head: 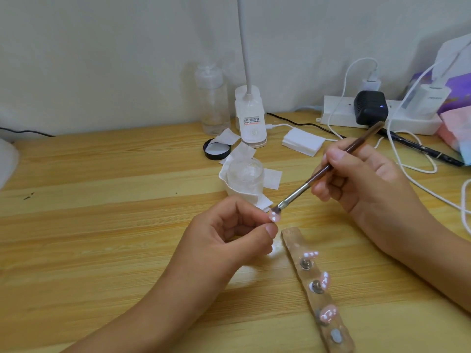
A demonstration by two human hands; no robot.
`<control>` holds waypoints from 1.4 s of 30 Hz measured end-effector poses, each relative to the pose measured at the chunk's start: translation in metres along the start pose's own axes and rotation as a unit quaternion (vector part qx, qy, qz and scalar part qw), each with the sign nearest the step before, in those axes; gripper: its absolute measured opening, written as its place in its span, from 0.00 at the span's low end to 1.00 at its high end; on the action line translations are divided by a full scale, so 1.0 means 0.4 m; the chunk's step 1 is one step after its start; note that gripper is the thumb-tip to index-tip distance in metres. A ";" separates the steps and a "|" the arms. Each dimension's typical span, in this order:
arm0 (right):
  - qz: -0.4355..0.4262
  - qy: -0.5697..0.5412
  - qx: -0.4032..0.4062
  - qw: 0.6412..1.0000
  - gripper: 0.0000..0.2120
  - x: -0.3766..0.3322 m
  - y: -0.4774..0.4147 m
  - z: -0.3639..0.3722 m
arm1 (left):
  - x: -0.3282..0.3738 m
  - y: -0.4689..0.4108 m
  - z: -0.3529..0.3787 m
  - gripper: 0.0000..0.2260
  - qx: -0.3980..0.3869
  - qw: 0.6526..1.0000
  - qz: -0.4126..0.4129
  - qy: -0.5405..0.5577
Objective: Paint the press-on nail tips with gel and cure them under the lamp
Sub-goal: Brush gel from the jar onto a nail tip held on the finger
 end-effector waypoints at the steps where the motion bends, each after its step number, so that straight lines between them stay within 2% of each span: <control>1: -0.002 0.003 0.016 1.000 0.05 0.000 -0.001 -0.006 | -0.001 0.000 0.000 0.04 0.002 1.000 -0.001 0.007; 3: -0.006 -0.004 0.032 0.999 0.04 0.001 -0.002 -0.015 | -0.002 -0.001 0.001 0.04 0.003 1.000 -0.001 0.022; 8: -0.002 -0.022 -0.023 0.999 0.06 0.003 -0.001 0.003 | -0.001 0.000 0.002 0.03 0.005 0.999 -0.004 0.033; 13: -0.011 -0.012 0.036 0.999 0.05 -0.002 -0.006 -0.019 | -0.008 0.000 -0.003 0.03 0.010 1.000 -0.006 0.028; 16: -0.014 -0.038 -0.001 0.999 0.09 -0.005 -0.004 -0.007 | -0.004 0.001 -0.001 0.05 0.005 0.999 -0.009 0.030; 19: -0.009 -0.018 -0.033 0.999 0.07 0.000 -0.003 0.007 | -0.009 -0.001 -0.006 0.05 0.011 1.000 -0.008 0.027; 22: -0.013 0.013 0.015 1.000 0.09 0.005 -0.008 -0.014 | -0.006 0.000 -0.001 0.04 0.002 0.999 -0.004 0.038; 25: -0.012 0.026 0.054 0.998 0.05 0.008 -0.014 -0.034 | 0.006 0.003 0.003 0.05 0.026 0.998 0.001 0.051; 27: -0.006 0.019 0.068 0.997 0.03 0.011 -0.017 -0.043 | 0.041 0.020 -0.003 0.04 0.059 0.996 0.073 0.003; 28: -0.004 0.015 0.075 0.997 0.03 0.012 -0.017 -0.047 | 0.071 0.040 0.004 0.03 0.058 0.984 0.153 -0.072; 29: -0.002 0.011 0.082 0.997 0.04 0.012 -0.018 -0.048 | 0.100 0.066 0.025 0.02 0.034 0.955 0.242 -0.170; 30: 0.000 0.009 0.087 0.996 0.04 0.011 -0.018 -0.050 | 0.118 0.101 0.054 0.01 0.003 0.909 0.320 -0.268; 32: 0.003 0.009 0.092 0.996 0.04 0.010 -0.017 -0.051 | 0.115 0.159 0.109 0.04 -0.041 0.817 0.400 -0.414; 34: 0.003 0.012 0.087 0.996 0.04 0.010 -0.014 -0.049 | 0.099 0.184 0.144 0.12 -0.071 0.748 0.435 -0.496; 36: 0.005 0.015 0.082 0.997 0.04 0.010 -0.012 -0.046 | 0.092 0.183 0.164 0.17 -0.071 0.724 0.451 -0.516; 39: 0.007 0.009 0.083 0.997 0.04 0.009 -0.011 -0.045 | 0.081 0.166 0.174 0.11 -0.056 0.724 0.456 -0.514; 42: 0.008 0.003 0.082 0.997 0.03 0.009 -0.012 -0.044 | 0.069 0.157 0.173 0.12 -0.075 0.723 0.437 -0.530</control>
Point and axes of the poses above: each hand's wrist, its own y-axis away from the middle knuckle, its own z-axis out of the palm, x = y × z, the point moved 5 cm from there along -y, towards the middle knuckle, and after that the axes turned 4 degrees about -x, right-handed, at the moved point
